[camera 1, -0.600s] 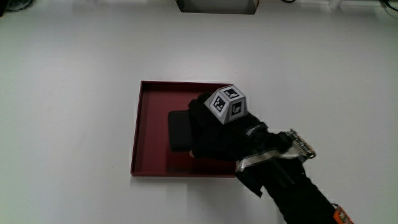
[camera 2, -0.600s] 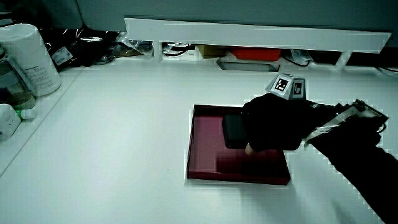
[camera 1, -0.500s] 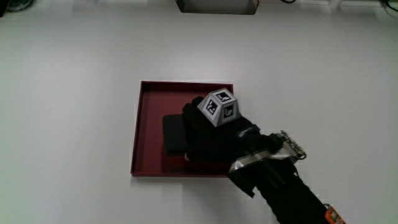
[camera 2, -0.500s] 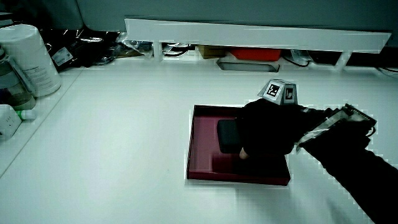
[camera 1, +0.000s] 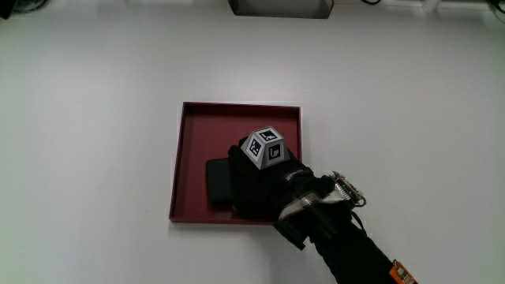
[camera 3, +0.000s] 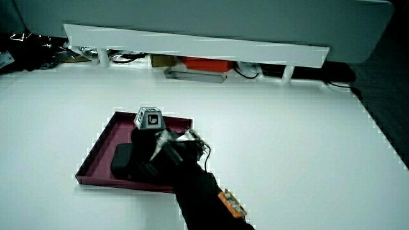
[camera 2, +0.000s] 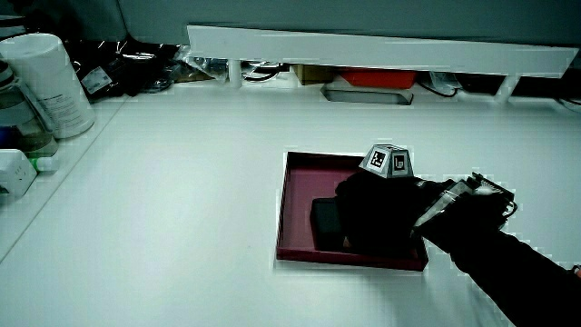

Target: Place battery into plate

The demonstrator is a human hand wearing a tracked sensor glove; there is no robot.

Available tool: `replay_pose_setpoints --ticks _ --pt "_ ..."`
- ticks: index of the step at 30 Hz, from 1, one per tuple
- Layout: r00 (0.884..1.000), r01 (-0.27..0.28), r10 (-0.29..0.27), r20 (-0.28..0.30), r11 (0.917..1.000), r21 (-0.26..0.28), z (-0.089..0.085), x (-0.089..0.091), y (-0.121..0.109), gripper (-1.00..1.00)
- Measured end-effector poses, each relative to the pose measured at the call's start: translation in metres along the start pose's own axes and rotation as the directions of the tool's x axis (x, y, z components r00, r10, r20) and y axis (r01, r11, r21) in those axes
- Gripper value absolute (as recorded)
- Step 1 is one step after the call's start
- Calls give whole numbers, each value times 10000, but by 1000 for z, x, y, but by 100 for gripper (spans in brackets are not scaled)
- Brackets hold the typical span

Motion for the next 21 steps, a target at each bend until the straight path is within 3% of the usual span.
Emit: replay_pose_setpoints --ticks 8,11,17,19,21 --pt "9999 -139 139 -74 9999 62 2 -3 -5 0" --pt "9999 131 -133 -105 9998 -180 -1 -2 -4 0" --pt "9996 154 -165 -209 9984 -535 -4 1 -5 -32" --pt "9973 -44 -3 -736 9980 -634 -2 4 -7 -42" --pt "9959 -256 223 -881 9990 -366 5 5 -14 -53"
